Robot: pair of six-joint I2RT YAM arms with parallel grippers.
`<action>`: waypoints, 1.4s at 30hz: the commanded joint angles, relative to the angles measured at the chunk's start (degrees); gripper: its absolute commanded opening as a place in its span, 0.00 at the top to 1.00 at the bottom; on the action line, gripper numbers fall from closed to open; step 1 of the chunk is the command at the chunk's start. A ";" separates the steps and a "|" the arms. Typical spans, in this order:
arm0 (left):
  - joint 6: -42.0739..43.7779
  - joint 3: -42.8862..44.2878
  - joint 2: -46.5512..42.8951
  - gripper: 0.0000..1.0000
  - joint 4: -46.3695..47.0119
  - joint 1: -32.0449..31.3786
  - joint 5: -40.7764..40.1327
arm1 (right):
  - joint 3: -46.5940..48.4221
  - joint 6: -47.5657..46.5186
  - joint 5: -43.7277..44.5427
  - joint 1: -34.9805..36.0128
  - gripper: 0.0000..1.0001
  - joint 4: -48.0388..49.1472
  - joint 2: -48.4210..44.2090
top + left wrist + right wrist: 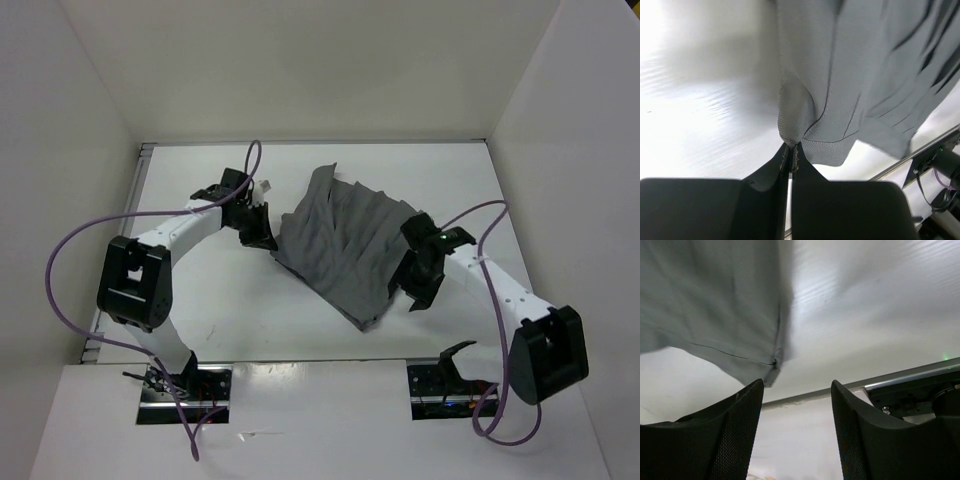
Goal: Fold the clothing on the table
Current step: Flatten the skirt out
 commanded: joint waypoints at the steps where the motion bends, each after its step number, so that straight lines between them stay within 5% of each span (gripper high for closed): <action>1: 1.08 0.14 -1.16 1.00 -2.72 0.56 -0.26 | -0.36 4.26 1.32 6.10 0.38 -0.44 5.28; 18: 2.14 -3.47 -2.30 1.00 -2.02 0.56 0.99 | -2.91 7.25 -7.20 11.91 0.38 13.36 16.89; 26: 2.67 -5.31 -2.83 1.00 -2.55 0.56 0.99 | -5.64 10.76 -11.95 20.25 0.41 14.15 18.57; 28: 2.67 -6.01 -2.83 1.00 -2.55 0.56 0.99 | -7.12 11.64 -11.95 21.49 0.52 13.62 18.05; 29: 2.67 -6.71 -2.83 1.00 -2.55 0.56 1.59 | -7.13 12.86 -10.12 21.49 0.85 12.84 18.04; 30: 2.67 -6.72 -2.83 1.00 -2.55 0.56 1.60 | -6.17 13.40 -8.45 21.49 1.00 12.22 17.26; 35: 3.28 -2.09 -3.36 1.00 -3.24 1.08 1.60 | 6.27 13.68 7.18 19.48 1.00 0.72 15.06; 42: 4.17 20.35 2.17 1.00 -5.62 5.74 5.81 | 30.19 -6.52 16.78 -2.50 1.00 0.43 12.24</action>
